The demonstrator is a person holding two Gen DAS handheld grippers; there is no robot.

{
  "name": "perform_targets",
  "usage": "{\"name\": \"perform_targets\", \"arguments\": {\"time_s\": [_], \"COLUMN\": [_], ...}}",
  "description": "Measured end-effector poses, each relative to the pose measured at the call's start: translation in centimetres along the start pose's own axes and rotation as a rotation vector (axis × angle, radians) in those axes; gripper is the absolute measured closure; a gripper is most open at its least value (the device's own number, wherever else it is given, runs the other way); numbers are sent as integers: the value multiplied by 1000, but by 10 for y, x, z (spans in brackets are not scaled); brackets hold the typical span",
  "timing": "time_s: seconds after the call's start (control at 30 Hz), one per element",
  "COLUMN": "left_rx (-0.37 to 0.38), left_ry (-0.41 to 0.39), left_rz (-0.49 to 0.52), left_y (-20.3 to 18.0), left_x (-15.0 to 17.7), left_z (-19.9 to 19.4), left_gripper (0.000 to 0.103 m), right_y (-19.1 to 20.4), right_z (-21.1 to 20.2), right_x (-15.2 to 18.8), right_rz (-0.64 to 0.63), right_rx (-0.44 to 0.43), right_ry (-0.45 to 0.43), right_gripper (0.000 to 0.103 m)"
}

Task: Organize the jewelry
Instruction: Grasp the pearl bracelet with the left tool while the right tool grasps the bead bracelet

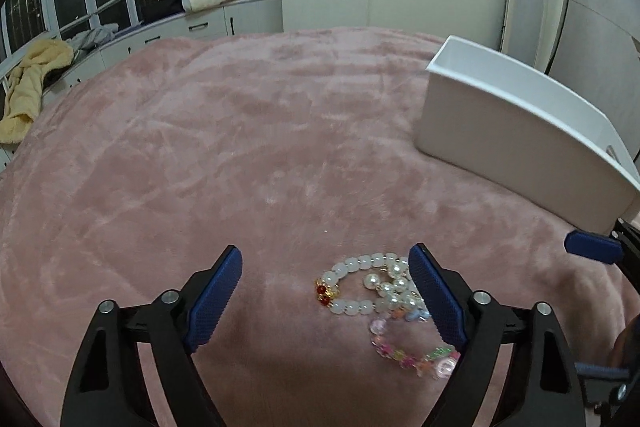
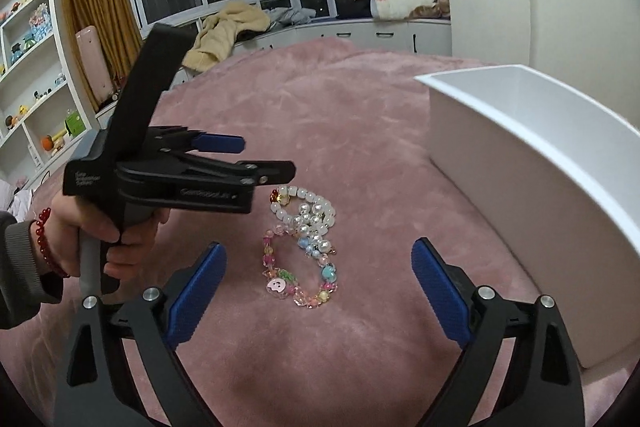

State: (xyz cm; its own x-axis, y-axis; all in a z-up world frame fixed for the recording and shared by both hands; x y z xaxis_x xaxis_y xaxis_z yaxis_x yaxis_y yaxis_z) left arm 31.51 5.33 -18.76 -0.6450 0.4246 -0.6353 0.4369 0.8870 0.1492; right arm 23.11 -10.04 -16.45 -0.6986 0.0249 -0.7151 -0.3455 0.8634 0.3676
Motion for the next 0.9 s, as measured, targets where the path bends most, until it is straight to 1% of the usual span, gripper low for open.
{"name": "perform_targets", "arguments": {"time_s": [0.1,0.2,0.23,0.27,0.3,0.33,0.37,0.43,0.5,0.57,0.6,0.63,0.67,0.7,0.73,0.8,0.83,0.9], "left_rx": [-6,-8,-8,-7,-4,3,9,20,26,44,53,59,63,62,56,61,60,69], "left_ry": [21,40,50,59,69,77,82,85,84,85,85,84,85,85,83,82,81,79], "left_rz": [-1,9,13,17,21,23,26,33,38,41,47,55,63,72,78,74,70,62], "left_y": [3,3,4,4,4,4,4,2,1,-1,-3,-6,-9,-12,-13,-13,-12,-10], "left_x": [0,1,2,3,5,6,7,9,9,10,10,10,11,11,12,12,12,12], "left_z": [13,22,27,30,34,37,40,43,44,44,44,44,44,43,42,42,40,38], "left_gripper": [19,23,26,30,32,39,45,48,52,63,66,73,78,78,78,80,87,88], "right_y": [-1,-1,-1,-2,-3,-3,-5,-7,-9,-9,-10,-10,-12,-14,-16,-16,-15,-14], "right_z": [12,24,28,32,35,40,44,52,62,69,71,72,73,73,74,72,70,67], "right_x": [2,4,5,7,8,9,10,12,16,21,21,21,21,21,21,21,21,19], "right_rz": [14,2,1,-4,-9,-6,-1,5,9,2,4,13,17,26,34,37,37,40], "right_rx": [-8,-6,-10,-3,4,-2,-6,-2,5,4,1,-7,-8,-7,2,-11,-15,-28], "right_ry": [24,48,58,65,73,95,110,132,176,203,210,218,221,224,231,232,228,219], "right_gripper": [15,18,23,35,43,51,50,50,50,57,60,70,82,88,89,90,90,90]}}
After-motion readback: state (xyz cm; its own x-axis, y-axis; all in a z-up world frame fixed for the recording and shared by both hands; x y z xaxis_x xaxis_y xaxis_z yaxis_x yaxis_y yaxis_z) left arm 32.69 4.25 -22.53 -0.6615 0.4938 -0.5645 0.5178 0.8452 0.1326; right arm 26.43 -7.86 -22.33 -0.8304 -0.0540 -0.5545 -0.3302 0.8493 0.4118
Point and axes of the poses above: each gripper's, at about its wrist camera, not at the fingertips, and z roughly the way its jaws point, y to its left, x to its underside, the point moved 4 cm from there along z, roughly the way its jaws point, and after that the axes turned 13 degrees about z, right-handed, at the moved point
